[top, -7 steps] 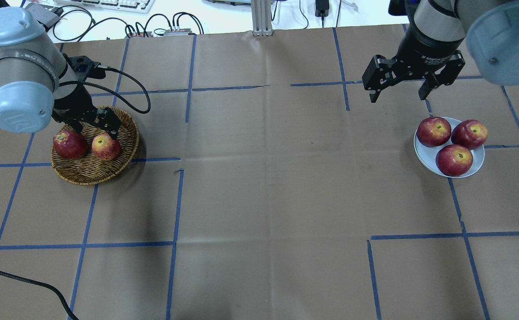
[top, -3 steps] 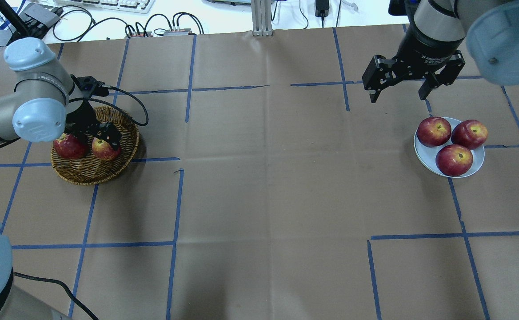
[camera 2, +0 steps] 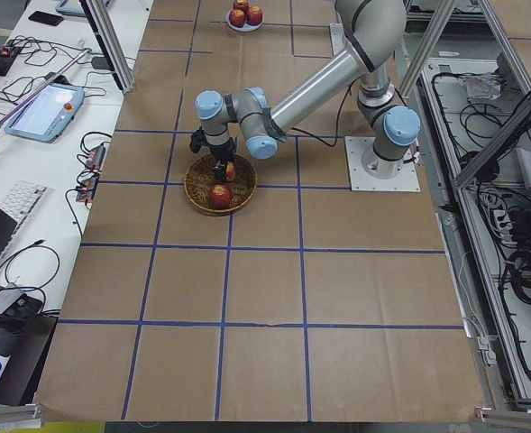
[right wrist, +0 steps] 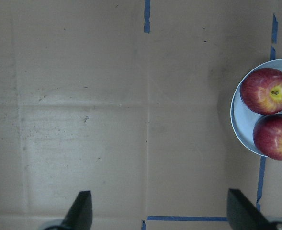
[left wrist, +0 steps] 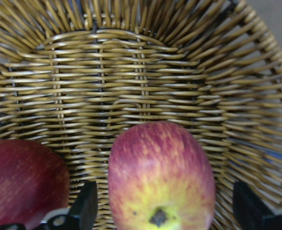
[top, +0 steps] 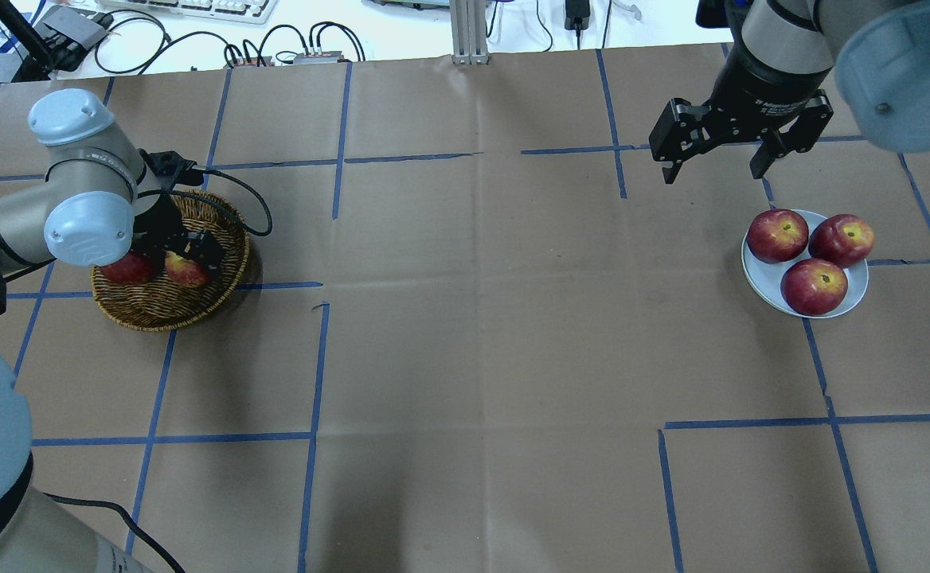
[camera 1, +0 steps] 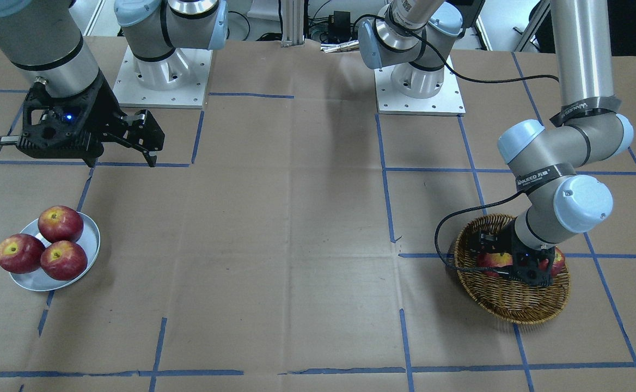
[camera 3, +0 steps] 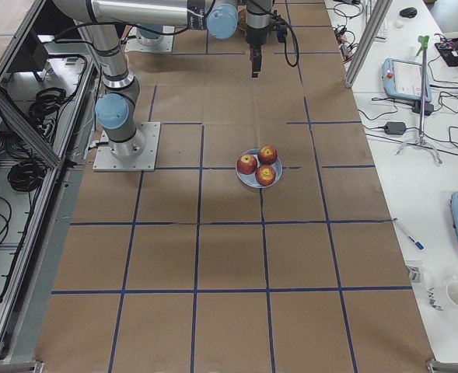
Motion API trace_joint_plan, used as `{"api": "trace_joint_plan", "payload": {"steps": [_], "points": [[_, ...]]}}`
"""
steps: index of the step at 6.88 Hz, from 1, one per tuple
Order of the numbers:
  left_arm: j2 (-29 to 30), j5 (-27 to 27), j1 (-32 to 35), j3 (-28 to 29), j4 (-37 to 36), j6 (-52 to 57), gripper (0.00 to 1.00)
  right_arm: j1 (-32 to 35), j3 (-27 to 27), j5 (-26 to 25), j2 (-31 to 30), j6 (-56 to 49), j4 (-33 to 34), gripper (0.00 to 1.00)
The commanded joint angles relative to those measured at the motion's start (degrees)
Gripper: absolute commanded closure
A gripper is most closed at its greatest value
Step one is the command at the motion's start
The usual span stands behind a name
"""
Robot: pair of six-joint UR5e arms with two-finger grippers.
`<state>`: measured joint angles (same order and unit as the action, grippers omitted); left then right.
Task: Transfer apple from basket to plate
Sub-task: 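Lower the left gripper over the yellow-red apple in the basket, then close the left gripper on the yellow-red apple and lift it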
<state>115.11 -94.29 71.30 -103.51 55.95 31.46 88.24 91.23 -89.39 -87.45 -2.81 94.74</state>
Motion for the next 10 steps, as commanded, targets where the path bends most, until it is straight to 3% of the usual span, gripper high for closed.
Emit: {"api": "trace_joint_plan", "payload": {"steps": [1, 3, 5, 7, 10], "points": [[0.29, 0.07, -0.02, 0.06, -0.49, -0.17, 0.35, 0.0, 0.0, 0.09, 0.0, 0.0, 0.0, 0.0], [-0.32, 0.07, 0.07, 0.58, -1.28, -0.52, 0.48, 0.0, 0.0, 0.09, 0.0, 0.0, 0.0, 0.0], [-2.51, -0.27, 1.29, 1.47, -0.23, -3.22, 0.48, 0.0, 0.0, 0.09, 0.0, 0.0, 0.0, 0.0], [-8.99, 0.07, 3.48, 1.47, 6.32, -9.62, 0.49, 0.0, 0.0, 0.09, 0.0, 0.0, 0.0, 0.0], [-16.05, -0.01, 18.46, 3.3, 15.22, -31.63, 0.5, 0.0, 0.0, 0.18, 0.0, 0.0, 0.0, 0.0]]}}
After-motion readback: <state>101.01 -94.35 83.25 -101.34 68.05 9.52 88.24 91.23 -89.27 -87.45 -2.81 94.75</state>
